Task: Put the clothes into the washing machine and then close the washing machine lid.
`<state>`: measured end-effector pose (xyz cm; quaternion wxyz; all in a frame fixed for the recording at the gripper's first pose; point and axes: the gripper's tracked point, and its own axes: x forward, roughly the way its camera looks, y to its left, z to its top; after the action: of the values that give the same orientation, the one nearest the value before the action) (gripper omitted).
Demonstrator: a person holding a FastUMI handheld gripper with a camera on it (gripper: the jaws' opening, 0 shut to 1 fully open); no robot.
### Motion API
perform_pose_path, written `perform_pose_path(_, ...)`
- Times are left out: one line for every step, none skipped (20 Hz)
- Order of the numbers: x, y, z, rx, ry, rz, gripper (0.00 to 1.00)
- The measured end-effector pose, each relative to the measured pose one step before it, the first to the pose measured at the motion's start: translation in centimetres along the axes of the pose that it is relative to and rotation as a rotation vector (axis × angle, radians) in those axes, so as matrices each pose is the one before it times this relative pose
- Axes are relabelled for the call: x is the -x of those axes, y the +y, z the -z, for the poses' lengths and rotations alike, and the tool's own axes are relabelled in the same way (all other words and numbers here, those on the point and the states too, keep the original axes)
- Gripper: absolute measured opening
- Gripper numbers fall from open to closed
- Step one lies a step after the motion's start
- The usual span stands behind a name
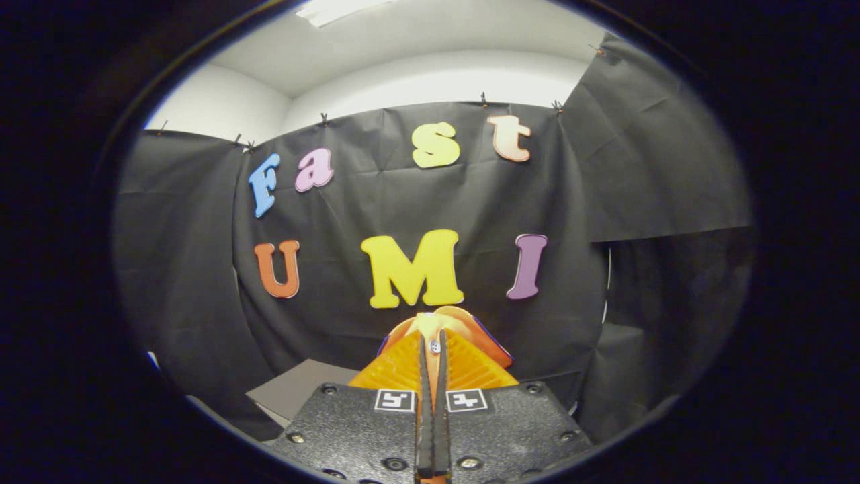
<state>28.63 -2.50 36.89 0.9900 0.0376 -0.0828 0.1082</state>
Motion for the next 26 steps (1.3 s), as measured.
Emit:
perform_pose_path(-0.431,-1.585,0.776,-0.00084,0.01934,0.00835,0.04)
perform_pose_path(-0.693,-1.361,0.714,-0.00201,0.01533,0.00758,0.04)
perform_pose_path(-0.81,-1.432,0.93,-0.00044,0.02076,0.0057,0.04)
perform_pose_path(-0.786,-1.35,1.19,-0.00291,0.02431,0.00996,0.04)
perform_pose_path(-1.041,-1.048,1.161,-0.00545,0.02497,-0.00023,0.04)
perform_pose_path(-0.903,-1.045,1.246,-0.00457,0.02655,0.00316,0.04)
perform_pose_path(-1.122,-1.003,1.164,-0.00446,0.02417,0.00265,0.04)
perform_pose_path(-0.887,-0.893,1.27,-0.00516,0.02719,0.00055,0.04)
perform_pose_path(-1.039,-0.864,1.245,-0.00643,0.02576,0.00392,0.04)
perform_pose_path(-1.014,-0.702,1.284,-0.00667,0.02696,-0.00097,0.04)
perform_pose_path(-1.089,-0.532,1.232,-0.00704,0.02727,0.00032,0.04)
perform_pose_path(-0.819,-0.659,1.29,-0.00115,0.02785,0.00066,0.04)
perform_pose_path(-1.232,-0.495,1.192,-0.00174,0.02722,0.00111,0.04)
perform_pose_path(-0.959,-0.425,1.236,0.00061,0.02637,0.00242,0.04)
perform_pose_path(-1.075,-0.441,1.2,0.00047,0.02983,0.00178,0.04)
perform_pose_path(-0.875,-0.407,1.297,-0.00086,0.0279,0.00102,0.04)
perform_pose_path(-1.153,-0.286,1.119,0.00176,0.0312,0.00085,0.04)
perform_pose_path(-1.105,-0.361,1.431,0.00317,0.03311,0.00288,0.04)
perform_pose_path(-1.158,-0.217,1.004,0.00047,0.03257,-0.00039,0.04)
perform_pose_path(-0.762,-0.212,1.066,-0.0032,0.02897,-0.00361,0.04)
perform_pose_path(-0.87,-0.223,1.019,-0.00318,0.03276,0.00201,0.04)
perform_pose_path(-0.513,-0.087,1.114,-0.00298,0.03617,0.00345,0.04)
perform_pose_path(-0.966,-0.208,0.905,-0.00716,0.03379,0.00202,0.04)
perform_pose_path(-1.16,-0.3,1.032,-0.00603,0.02882,0.00296,0.04)
perform_pose_path(-1.063,-0.31,0.906,-0.00281,0.031,0.00574,0.04)
perform_pose_path(-0.739,-0.477,0.963,0.00095,0.02574,0.00577,0.04)
